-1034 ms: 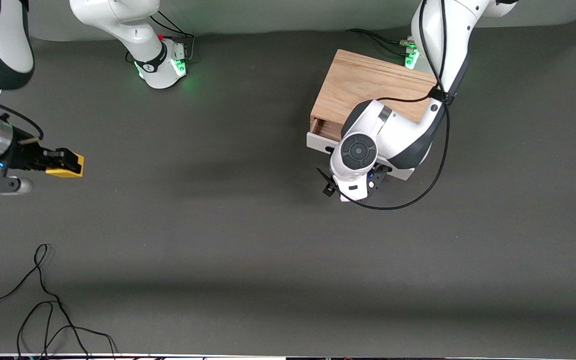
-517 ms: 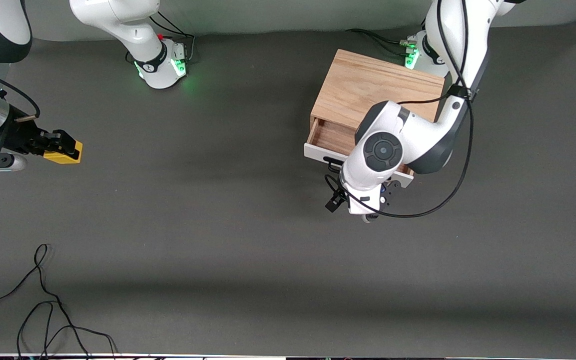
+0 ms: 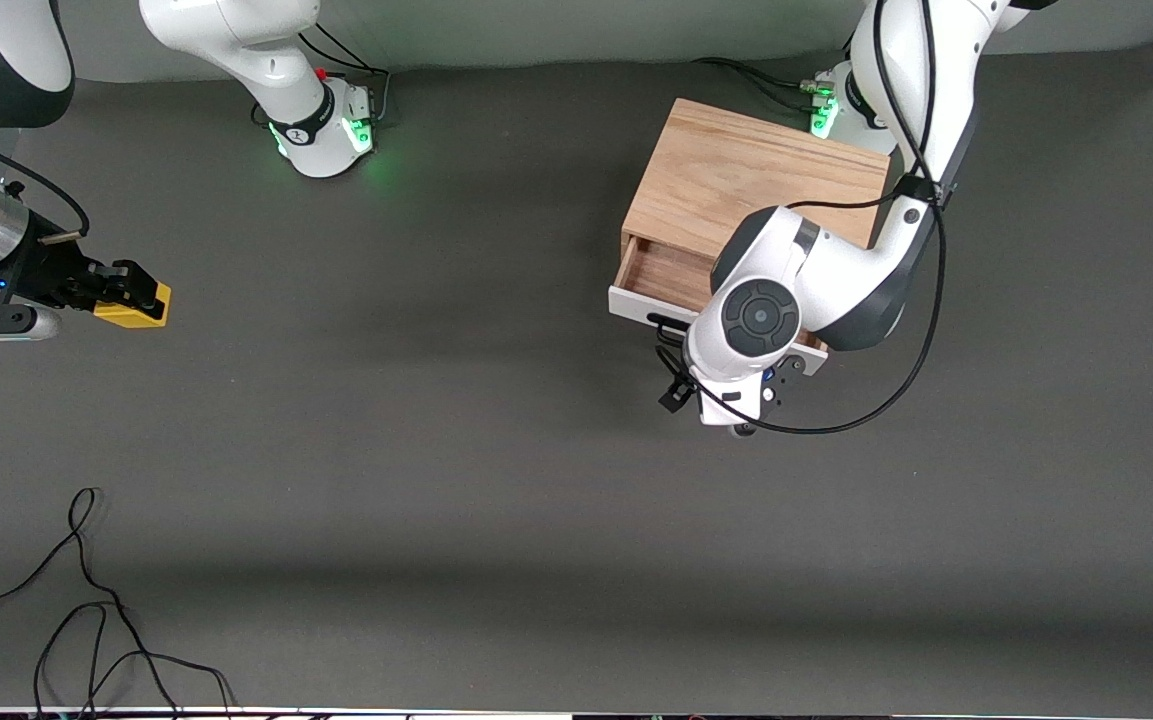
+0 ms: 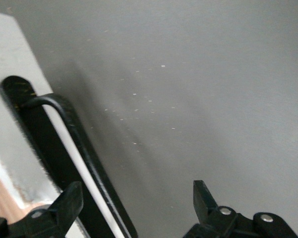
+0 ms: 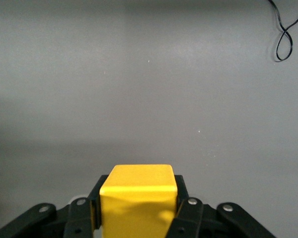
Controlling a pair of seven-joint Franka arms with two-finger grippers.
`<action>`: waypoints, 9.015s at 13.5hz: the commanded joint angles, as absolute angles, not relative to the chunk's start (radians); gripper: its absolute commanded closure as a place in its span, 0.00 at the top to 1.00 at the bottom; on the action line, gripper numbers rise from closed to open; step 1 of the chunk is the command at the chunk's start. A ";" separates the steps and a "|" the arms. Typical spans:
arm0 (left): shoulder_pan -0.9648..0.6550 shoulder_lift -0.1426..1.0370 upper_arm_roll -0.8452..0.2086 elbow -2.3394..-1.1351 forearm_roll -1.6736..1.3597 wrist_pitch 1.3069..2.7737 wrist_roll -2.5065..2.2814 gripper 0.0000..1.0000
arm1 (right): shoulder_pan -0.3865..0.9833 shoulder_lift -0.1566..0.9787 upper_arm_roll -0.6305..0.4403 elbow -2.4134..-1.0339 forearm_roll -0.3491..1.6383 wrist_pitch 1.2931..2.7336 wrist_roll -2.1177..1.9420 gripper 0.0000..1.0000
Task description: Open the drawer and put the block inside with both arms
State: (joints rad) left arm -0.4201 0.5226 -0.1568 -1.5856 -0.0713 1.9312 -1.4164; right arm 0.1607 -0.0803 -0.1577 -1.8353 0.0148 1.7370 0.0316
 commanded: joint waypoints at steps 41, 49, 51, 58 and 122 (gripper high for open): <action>0.005 0.021 -0.147 -1.554 0.060 1.538 -0.071 1.00 | 0.475 -0.130 -0.147 -1.865 -0.015 1.713 0.498 0.36; 0.003 0.026 -0.149 -1.549 0.055 1.506 -0.075 1.00 | 0.845 0.160 -0.147 -1.584 -0.005 1.778 1.058 0.36; 0.003 0.025 -0.150 -1.552 0.052 1.496 -0.074 1.00 | 0.911 0.298 -0.147 -1.435 -0.003 1.776 1.188 0.36; -0.050 -0.091 -0.072 -1.704 0.011 1.577 -0.060 1.00 | 0.976 0.705 -0.060 -0.993 -0.009 1.778 1.494 0.35; -0.066 -0.060 -0.051 -1.692 0.012 1.566 -0.043 1.00 | 0.048 0.014 -0.115 -1.551 0.018 1.509 0.026 1.00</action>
